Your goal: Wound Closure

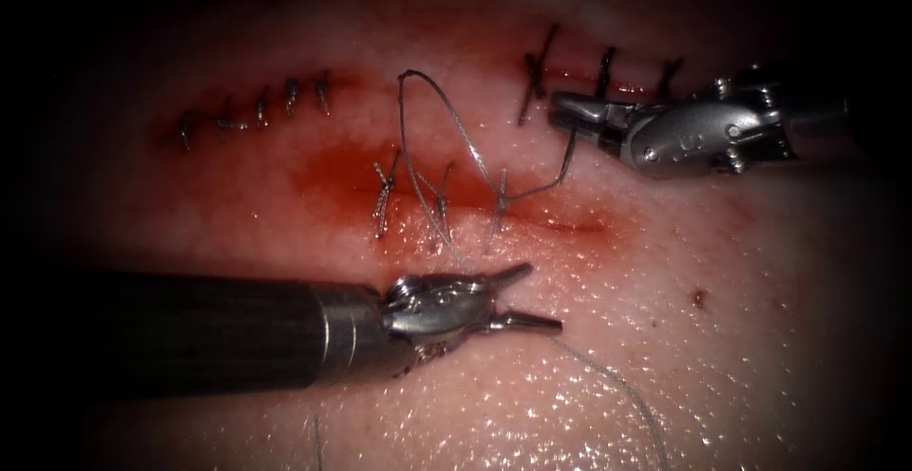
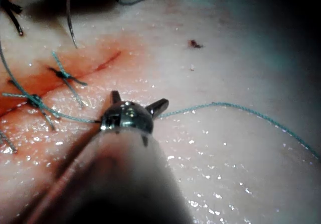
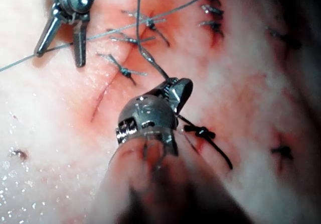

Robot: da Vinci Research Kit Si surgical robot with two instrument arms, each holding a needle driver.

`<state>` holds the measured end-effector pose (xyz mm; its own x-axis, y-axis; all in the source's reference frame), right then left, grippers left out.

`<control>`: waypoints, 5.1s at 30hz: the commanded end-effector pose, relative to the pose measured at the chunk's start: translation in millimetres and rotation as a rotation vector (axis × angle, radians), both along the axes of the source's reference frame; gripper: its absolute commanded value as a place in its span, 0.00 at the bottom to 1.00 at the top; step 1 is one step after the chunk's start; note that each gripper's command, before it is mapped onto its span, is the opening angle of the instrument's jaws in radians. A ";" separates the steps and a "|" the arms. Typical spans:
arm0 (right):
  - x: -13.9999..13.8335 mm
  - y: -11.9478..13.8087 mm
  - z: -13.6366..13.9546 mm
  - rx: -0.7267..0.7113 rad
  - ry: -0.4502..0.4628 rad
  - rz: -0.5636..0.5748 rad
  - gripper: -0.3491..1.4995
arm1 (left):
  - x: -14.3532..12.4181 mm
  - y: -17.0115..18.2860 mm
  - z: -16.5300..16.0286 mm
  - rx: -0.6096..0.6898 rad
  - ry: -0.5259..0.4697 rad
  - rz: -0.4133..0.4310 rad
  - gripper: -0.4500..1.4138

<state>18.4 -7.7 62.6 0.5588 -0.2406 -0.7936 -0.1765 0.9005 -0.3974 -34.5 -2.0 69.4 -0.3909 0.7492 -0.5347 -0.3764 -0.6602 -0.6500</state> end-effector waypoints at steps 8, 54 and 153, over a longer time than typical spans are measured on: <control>0.8 -0.6 1.0 -0.020 -0.001 0.001 0.00 | -0.5 -0.7 0.5 0.003 0.001 0.000 0.59; 1.3 -4.1 3.7 0.104 0.060 0.031 0.00 | -1.0 -2.7 7.3 -0.023 0.089 0.089 0.55; 0.3 -1.8 7.3 0.701 0.384 0.420 0.00 | 6.7 -5.6 12.8 0.038 0.226 0.334 0.48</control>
